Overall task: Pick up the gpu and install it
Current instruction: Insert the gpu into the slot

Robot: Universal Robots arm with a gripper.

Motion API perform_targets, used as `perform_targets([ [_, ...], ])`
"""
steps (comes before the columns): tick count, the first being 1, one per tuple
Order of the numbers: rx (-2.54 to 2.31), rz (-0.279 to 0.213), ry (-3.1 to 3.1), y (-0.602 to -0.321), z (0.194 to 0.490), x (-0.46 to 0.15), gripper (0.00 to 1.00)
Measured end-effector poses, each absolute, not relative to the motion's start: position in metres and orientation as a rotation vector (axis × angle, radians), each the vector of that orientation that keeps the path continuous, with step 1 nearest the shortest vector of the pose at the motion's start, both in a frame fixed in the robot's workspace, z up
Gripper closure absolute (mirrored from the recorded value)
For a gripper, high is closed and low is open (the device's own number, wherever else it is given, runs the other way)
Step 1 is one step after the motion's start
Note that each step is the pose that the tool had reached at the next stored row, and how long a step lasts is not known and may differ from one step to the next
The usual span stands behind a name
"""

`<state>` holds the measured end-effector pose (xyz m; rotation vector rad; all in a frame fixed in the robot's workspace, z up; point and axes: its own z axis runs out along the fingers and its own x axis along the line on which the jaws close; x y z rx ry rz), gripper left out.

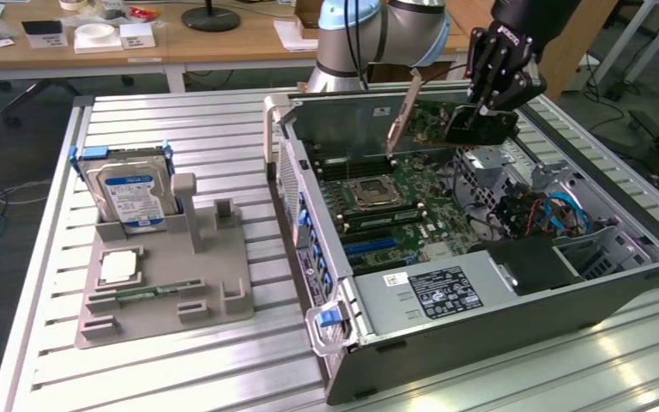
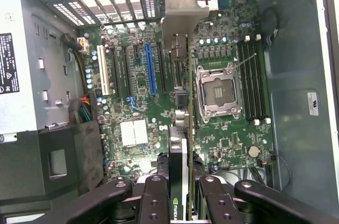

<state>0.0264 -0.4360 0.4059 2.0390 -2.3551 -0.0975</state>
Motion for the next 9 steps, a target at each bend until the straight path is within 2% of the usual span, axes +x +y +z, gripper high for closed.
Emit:
perform_targets([
  [9,2.043,-0.097,-2.351,-0.4343,0.4059,0.0264,0.73],
])
